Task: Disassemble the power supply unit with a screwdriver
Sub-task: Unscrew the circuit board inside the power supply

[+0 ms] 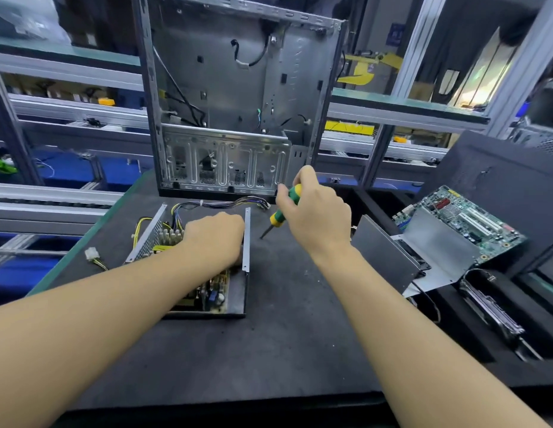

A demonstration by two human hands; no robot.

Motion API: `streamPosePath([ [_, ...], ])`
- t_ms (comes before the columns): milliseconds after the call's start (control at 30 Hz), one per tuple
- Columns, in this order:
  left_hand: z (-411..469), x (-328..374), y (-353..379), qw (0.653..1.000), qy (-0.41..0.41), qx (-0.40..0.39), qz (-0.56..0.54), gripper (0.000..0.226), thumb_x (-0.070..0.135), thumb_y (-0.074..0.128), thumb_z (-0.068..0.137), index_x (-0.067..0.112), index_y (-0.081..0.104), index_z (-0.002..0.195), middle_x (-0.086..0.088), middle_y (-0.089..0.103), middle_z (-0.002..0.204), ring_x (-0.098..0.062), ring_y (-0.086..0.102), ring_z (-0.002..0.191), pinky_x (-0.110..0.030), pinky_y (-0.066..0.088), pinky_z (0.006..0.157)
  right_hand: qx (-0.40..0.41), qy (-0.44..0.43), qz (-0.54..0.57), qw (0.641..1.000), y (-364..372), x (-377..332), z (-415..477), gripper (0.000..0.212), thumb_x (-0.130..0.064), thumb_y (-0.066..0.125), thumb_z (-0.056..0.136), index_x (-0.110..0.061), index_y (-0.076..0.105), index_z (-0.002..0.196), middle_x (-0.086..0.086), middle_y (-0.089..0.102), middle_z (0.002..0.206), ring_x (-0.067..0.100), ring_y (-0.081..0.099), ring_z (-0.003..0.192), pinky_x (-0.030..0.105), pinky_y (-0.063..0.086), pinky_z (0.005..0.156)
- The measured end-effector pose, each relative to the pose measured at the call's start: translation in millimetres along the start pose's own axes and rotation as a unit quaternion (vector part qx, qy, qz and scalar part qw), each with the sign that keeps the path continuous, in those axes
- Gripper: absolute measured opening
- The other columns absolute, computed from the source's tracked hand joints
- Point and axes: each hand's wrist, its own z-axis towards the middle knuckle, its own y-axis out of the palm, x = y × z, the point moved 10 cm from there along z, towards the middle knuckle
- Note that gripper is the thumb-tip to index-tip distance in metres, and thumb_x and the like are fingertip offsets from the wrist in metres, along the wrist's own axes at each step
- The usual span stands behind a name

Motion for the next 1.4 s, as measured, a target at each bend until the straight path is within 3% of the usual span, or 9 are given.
streamPosePath([
  [100, 1, -2, -2, 1.0, 0.005, 0.023, -0.009, 0.02, 0.0, 0.052, 0.087, 0.013, 0.037, 0.081, -0.007, 0.047, 0.089, -0.036, 0.056, 0.087, -0.04, 0.037, 0.07, 0.022, -0.022, 0.019, 0.999, 0, -5, -6, 0.029, -0.043, 0.051, 0.097, -0.018, 0.038, 0.089, 0.0, 0.058, 0.062, 0.03, 0.046, 0.054, 0.031, 0.03, 0.049],
  [267, 1, 2, 0, 0.999, 0.03, 0.013, -0.019, 0.018, 0.001, 0.056, 0.086, 0.012, 0.041, 0.088, -0.007, 0.045, 0.087, -0.04, 0.063, 0.1, -0.04, 0.041, 0.071, 0.06, -0.032, 0.054, 0.996, -7, -4, -19, 0.027, -0.037, 0.057, 0.094, -0.017, 0.041, 0.086, -0.001, 0.055, 0.057, 0.025, 0.041, 0.047, 0.025, 0.021, 0.044],
  [367, 1, 3, 1, 0.999, 0.036, -0.004, -0.028, 0.02, 0.0, 0.057, 0.084, 0.011, 0.041, 0.087, -0.004, 0.033, 0.076, -0.042, 0.063, 0.104, -0.041, 0.043, 0.073, 0.062, -0.034, 0.064, 0.995, -8, -2, -22, 0.028, -0.038, 0.057, 0.095, -0.018, 0.039, 0.085, -0.002, 0.054, 0.056, 0.023, 0.041, 0.046, 0.022, 0.021, 0.043],
  [500, 0, 3, 1, 0.999, 0.038, -0.016, -0.031, 0.022, -0.003, 0.054, 0.085, 0.007, 0.037, 0.079, -0.004, 0.031, 0.074, -0.043, 0.062, 0.103, -0.042, 0.042, 0.075, 0.049, -0.034, 0.073, 0.996, -6, 1, -21, 0.028, -0.037, 0.056, 0.096, -0.017, 0.04, 0.086, -0.001, 0.055, 0.056, 0.024, 0.044, 0.046, 0.025, 0.025, 0.043],
  [700, -3, 3, 0, 0.998, 0.041, -0.021, -0.033, 0.033, -0.007, 0.051, 0.085, 0.012, 0.029, 0.07, -0.005, 0.032, 0.074, -0.036, 0.047, 0.083, -0.043, 0.042, 0.075, 0.049, -0.039, 0.074, 0.995, -5, -2, -23, 0.027, -0.036, 0.056, 0.096, -0.014, 0.043, 0.087, 0.001, 0.055, 0.056, 0.025, 0.046, 0.046, 0.025, 0.025, 0.042],
  [1133, -1, 0, 3, 0.999, 0.011, -0.029, -0.02, 0.032, -0.005, 0.056, 0.086, 0.012, 0.034, 0.07, -0.003, 0.035, 0.073, -0.032, 0.046, 0.081, -0.041, 0.036, 0.076, 0.033, -0.04, 0.069, 0.996, -4, -3, -25, 0.026, -0.035, 0.055, 0.097, -0.015, 0.042, 0.088, 0.001, 0.054, 0.057, 0.023, 0.045, 0.047, 0.027, 0.029, 0.044],
  [1400, -1, -3, 5, 0.999, 0.006, -0.031, -0.007, 0.033, -0.005, 0.056, 0.084, 0.013, 0.034, 0.069, -0.003, 0.036, 0.074, -0.032, 0.045, 0.081, -0.044, 0.031, 0.08, 0.033, -0.037, 0.059, 0.997, -4, -3, -24, 0.026, -0.037, 0.054, 0.097, -0.018, 0.038, 0.088, 0.0, 0.054, 0.058, 0.022, 0.043, 0.047, 0.026, 0.025, 0.045],
])
